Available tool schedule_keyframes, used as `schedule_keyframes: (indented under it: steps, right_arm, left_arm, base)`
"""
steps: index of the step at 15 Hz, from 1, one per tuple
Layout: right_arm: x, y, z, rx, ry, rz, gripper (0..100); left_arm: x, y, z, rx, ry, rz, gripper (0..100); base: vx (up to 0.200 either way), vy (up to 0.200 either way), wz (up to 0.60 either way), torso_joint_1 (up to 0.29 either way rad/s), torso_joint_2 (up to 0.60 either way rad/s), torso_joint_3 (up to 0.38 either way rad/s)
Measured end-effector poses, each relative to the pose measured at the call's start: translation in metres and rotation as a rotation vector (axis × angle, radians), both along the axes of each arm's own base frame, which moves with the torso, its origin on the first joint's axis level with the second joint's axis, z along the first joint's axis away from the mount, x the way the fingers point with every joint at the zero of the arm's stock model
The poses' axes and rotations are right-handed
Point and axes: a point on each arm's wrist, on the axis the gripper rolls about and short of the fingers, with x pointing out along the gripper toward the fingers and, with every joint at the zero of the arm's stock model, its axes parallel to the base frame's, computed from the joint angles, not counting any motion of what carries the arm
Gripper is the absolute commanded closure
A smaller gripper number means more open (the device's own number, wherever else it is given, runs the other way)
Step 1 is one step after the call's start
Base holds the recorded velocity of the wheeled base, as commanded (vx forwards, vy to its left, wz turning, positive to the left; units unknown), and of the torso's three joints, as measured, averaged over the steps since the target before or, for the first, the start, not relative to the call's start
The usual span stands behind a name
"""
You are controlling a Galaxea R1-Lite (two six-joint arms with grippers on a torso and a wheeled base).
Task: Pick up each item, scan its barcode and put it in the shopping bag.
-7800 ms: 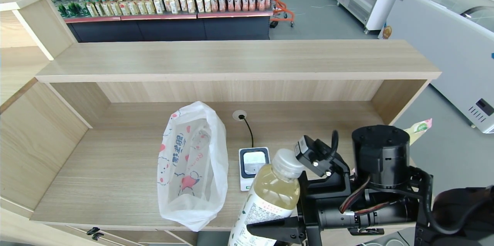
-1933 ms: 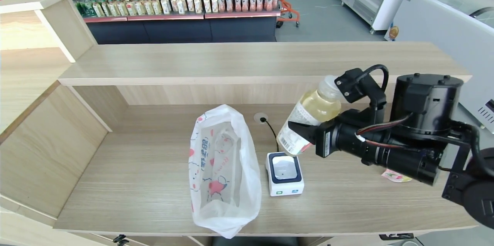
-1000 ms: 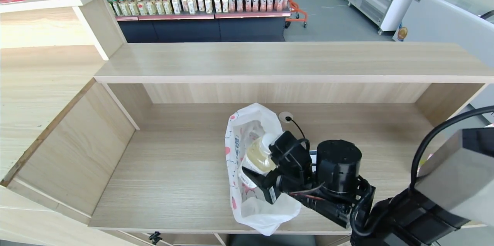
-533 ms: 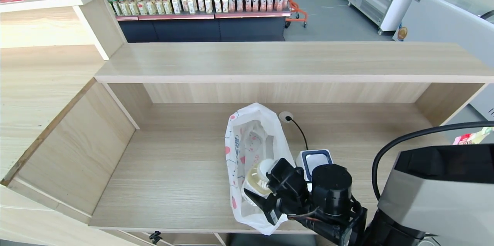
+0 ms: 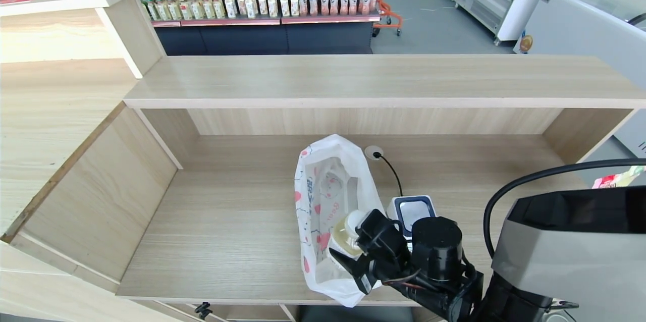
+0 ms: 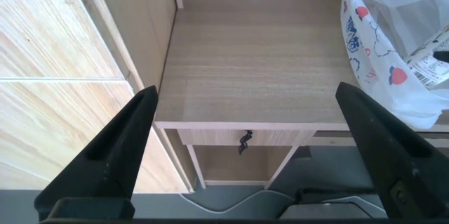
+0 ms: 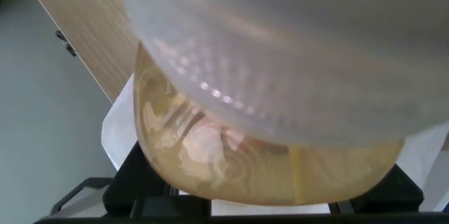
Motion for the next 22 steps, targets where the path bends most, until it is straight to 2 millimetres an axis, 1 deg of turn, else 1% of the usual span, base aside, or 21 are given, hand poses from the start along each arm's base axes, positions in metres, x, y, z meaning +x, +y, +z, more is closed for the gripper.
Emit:
schedule_keyframes:
  steps: [2, 7, 14, 20, 21, 22]
  right_arm:
    - [0.004, -0.006, 0.000, 0.002, -0.005, -0.022, 100]
    - [0.006, -0.012, -0.006, 0.001, -0.029, -0.031, 100]
    - [0.008, -0.014, -0.019, -0.026, -0.002, -0.039, 100]
    - [0.007, -0.014, -0.022, -0.039, 0.003, -0.037, 100]
    - [0.007, -0.014, -0.023, -0.041, 0.005, -0.036, 0]
    - [0.006, -0.014, -0.023, -0.041, 0.004, -0.034, 0]
  left_arm:
    - [0.000, 0.000, 0.000, 0.000, 0.000, 0.000, 0]
    - [0.000, 0.000, 0.000, 0.000, 0.000, 0.000, 0]
    - [0.000, 0.000, 0.000, 0.000, 0.000, 0.000, 0]
    - [0.000, 0.000, 0.000, 0.000, 0.000, 0.000, 0]
    - [0.000, 0.000, 0.000, 0.000, 0.000, 0.000, 0]
    - [0.000, 0.000, 0.000, 0.000, 0.000, 0.000, 0]
  base:
    - [0.000, 0.000, 0.00, 0.000, 0.00, 0.000]
    - [0.000, 0.000, 0.00, 0.000, 0.00, 0.000]
    - [0.000, 0.000, 0.00, 0.000, 0.00, 0.000]
    - [0.000, 0.000, 0.00, 0.000, 0.00, 0.000]
    - [0.000, 0.000, 0.00, 0.000, 0.00, 0.000]
    - [0.000, 0.000, 0.00, 0.000, 0.00, 0.000]
